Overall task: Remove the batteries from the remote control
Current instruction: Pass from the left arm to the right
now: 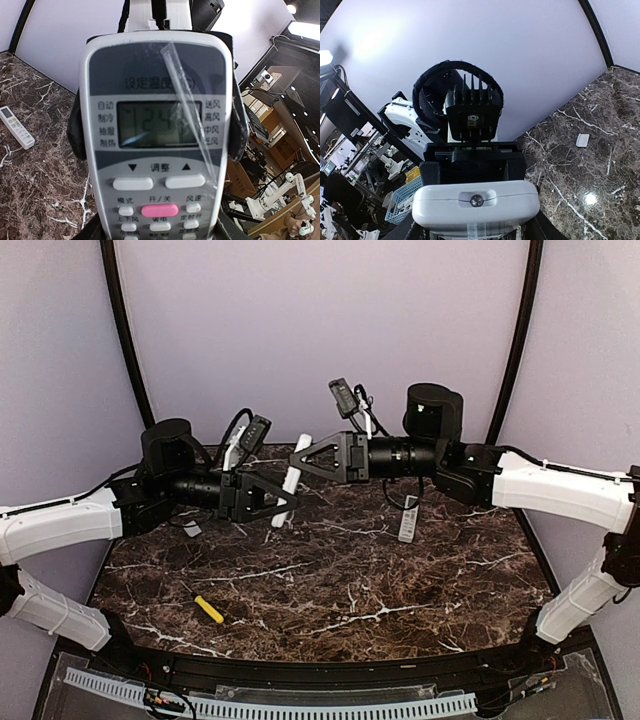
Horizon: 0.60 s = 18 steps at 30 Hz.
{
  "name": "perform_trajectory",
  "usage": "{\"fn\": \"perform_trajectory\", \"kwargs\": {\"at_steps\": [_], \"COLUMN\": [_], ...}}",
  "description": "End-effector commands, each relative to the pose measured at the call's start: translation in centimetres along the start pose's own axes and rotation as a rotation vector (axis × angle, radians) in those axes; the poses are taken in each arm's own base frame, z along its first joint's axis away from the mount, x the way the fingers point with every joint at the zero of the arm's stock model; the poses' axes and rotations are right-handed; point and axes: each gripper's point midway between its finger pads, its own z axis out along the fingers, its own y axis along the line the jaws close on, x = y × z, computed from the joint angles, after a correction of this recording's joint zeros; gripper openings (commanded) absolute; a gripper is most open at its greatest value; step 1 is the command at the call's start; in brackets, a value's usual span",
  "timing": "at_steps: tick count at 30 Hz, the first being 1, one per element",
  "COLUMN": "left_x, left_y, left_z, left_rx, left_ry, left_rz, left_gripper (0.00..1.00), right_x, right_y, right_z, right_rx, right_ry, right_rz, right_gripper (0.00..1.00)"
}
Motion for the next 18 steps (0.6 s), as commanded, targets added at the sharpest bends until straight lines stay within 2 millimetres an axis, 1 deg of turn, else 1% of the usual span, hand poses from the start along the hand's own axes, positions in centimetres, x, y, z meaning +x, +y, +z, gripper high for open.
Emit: {"fn": "perform_trajectory", "kwargs": {"at_steps": [1, 2, 3, 4, 5, 6, 7, 8, 9, 10, 11, 12, 13, 14, 15, 16, 17, 18], "left_x": [0.0, -0.1, -0.2, -0.2, -0.4, -0.3, -0.7, -0.5, -1.0, -0.7, -0.7, -1.3, -1.8, -2.0, -2.6, -3.3, -3.6, -4.3], "left_y": [0.1, 0.3, 0.4, 1.0, 1.0, 1.9, 2.0, 3.2, 3.3, 4.7, 4.9, 5.7, 5.9, 5.9, 5.7, 5.5, 5.5, 5.3], "left_z": [0.0, 0.0, 0.0, -0.1, -0.2, -0.3, -0.5, -0.9, -1.3, -2.1, -2.9, -4.1, -5.5, -6.2, -7.5, -8.3, -9.6, -10.2], "left_rx": [0.005, -0.007, -0.016, -0.049, -0.064, -0.114, -0.14, -0.213, -0.248, -0.328, -0.37, -0.424, -0.462, -0.481, -0.511, -0.531, -0.567, -0.582], "left_ry": [-0.01, -0.012, -0.015, -0.018, -0.024, -0.028, -0.035, -0.038, -0.045, -0.034, -0.019, -0.037, -0.045, -0.052, -0.066, -0.082, -0.088, -0.1], "left_rz": [0.015, 0.011, 0.012, 0.006, 0.012, 0.01, 0.029, 0.013, 0.045, 0.019, 0.023, 0.027, 0.039, 0.047, 0.064, 0.082, 0.09, 0.108], "left_gripper": [0.24, 0.27, 0.36, 0.41, 0.52, 0.58, 0.69, 0.78, 0.82, 0.86, 0.88, 0.9, 0.92, 0.94, 0.96, 0.98, 0.98, 0.99], "right_x": [-1.3, -1.3, -1.3, -1.3, -1.4, -1.5, -1.6, -1.7, -1.9, -2.0, -2.2, -2.0, -2.0, -1.8, -1.5, -1.3, -1.0, -0.8], "right_y": [1.5, 1.5, 1.4, 1.4, 1.4, 1.3, 1.2, 1.1, 0.9, 0.7, 0.5, -0.1, -0.7, -1.3, -2.1, -2.9, -3.6, -4.5], "right_z": [0.2, 0.1, 0.1, 0.0, -0.1, -0.3, -0.5, -0.7, -0.9, -1.3, -1.6, -1.9, -2.2, -2.4, -2.7, -2.9, -3.0, -3.1], "right_rx": [-0.045, -0.043, -0.038, -0.033, -0.027, -0.013, 0.002, 0.02, 0.042, 0.065, 0.09, 0.125, 0.163, 0.204, 0.246, 0.288, 0.327, 0.369], "right_ry": [-0.034, -0.035, -0.035, -0.038, -0.041, -0.049, -0.054, -0.059, -0.061, -0.064, -0.065, -0.051, -0.045, -0.032, -0.016, -0.004, 0.011, 0.025], "right_rz": [-0.044, -0.046, -0.046, -0.048, -0.049, -0.051, -0.052, -0.056, -0.059, -0.06, -0.063, -0.055, -0.052, -0.046, -0.042, -0.034, -0.022, -0.009], "right_gripper": [0.42, 0.37, 0.32, 0.28, 0.24, 0.22, 0.2, 0.18, 0.16, 0.16, 0.15, 0.15, 0.14, 0.14, 0.14, 0.14, 0.14, 0.13]}}
